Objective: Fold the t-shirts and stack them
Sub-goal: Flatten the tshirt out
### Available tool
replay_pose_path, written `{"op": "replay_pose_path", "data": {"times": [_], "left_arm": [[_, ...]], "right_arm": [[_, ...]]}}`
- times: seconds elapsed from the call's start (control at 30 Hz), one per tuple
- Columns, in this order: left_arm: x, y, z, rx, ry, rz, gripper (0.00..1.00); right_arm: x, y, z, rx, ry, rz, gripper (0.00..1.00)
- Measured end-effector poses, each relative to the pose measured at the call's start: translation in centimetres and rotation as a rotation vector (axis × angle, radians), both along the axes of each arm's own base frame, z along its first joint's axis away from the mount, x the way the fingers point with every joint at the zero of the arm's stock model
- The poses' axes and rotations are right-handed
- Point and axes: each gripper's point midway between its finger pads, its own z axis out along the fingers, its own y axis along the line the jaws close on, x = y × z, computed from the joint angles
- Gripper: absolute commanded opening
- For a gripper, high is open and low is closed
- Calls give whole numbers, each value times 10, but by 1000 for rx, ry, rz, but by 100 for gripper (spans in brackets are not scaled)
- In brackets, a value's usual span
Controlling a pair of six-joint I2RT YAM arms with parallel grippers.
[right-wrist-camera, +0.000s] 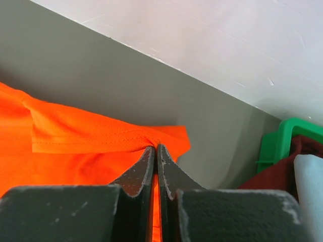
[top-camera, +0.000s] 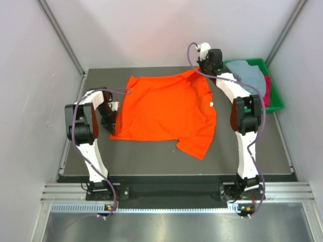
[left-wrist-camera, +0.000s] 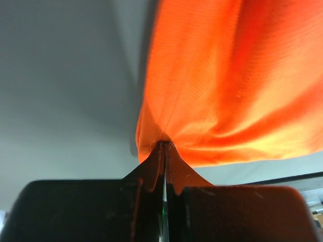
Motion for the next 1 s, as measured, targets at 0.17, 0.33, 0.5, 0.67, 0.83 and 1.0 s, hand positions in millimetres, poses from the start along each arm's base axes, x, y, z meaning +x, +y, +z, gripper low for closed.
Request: {"op": "replay_pose_path", "data": {"times": [0.17, 0.33, 0.5, 0.67, 0.83, 1.0], "left_arm": [[-1, 2, 12, 16, -32, 7, 0], [7, 3, 37, 25, -112, 7, 3], [69, 8, 87, 35, -327, -39, 30], [170, 11, 134, 67, -600, -120, 49], [225, -6, 90, 88, -637, -249, 72], [230, -46, 36, 107, -592, -406, 78]], "right_arm": [[0, 0, 0, -1, -1, -2, 0], [0, 0, 0, -1, -1, -2, 0], [0, 0, 0, -2, 0, -3, 0], [-1, 3, -1, -4, 1, 0, 0], [-4, 10, -5, -8, 8, 9, 0], [-6, 17, -6, -10, 9, 20, 0]]}}
